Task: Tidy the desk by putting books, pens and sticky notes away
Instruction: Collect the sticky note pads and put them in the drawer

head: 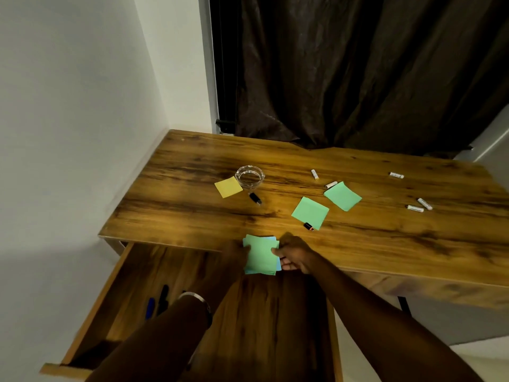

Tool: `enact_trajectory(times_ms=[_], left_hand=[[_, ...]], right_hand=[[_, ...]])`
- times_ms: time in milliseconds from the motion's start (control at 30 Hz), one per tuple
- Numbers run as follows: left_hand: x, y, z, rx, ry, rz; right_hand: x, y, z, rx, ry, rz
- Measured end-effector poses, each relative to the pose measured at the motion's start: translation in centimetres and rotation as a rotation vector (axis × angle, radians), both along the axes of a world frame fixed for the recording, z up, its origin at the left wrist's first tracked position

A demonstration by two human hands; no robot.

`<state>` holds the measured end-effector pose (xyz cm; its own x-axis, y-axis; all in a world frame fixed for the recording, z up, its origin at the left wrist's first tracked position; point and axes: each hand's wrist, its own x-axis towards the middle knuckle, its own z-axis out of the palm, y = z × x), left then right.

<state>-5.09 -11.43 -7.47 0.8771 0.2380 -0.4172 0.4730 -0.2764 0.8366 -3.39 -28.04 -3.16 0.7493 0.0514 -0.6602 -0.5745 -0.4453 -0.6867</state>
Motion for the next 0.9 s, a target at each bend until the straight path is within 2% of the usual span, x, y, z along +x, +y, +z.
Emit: enact_trajectory(times_ms=[233,500,700,800,900], left_hand=[[-2.5,-1.1,-2.8,-0.016,0.05,-0.113],[-7.8,-4.7,-4.5,0.054,0.097,-0.198],[-11.3,-5.5,-8.2,0.035,0.188,-0.243],[-12.5,-5.9,-10.3,0.006,0.229,-0.269],[-13.0,-6.0,-13.2,0.029,0.254,-0.283]], right_hand=[[-2.6,-2.7,-0.9,-0.004,0.046,0.02],[-7.8,-5.1,-5.7,-0.171,-0.015,-0.017],[-11.9,-5.2,-7.1,-0.235,-0.043,0.069],[-13.2,-4.8,-8.3,-0.276,0.015,0.02],[-14.2,-4.5,-8.6,-0.354,0.067,0.089]])
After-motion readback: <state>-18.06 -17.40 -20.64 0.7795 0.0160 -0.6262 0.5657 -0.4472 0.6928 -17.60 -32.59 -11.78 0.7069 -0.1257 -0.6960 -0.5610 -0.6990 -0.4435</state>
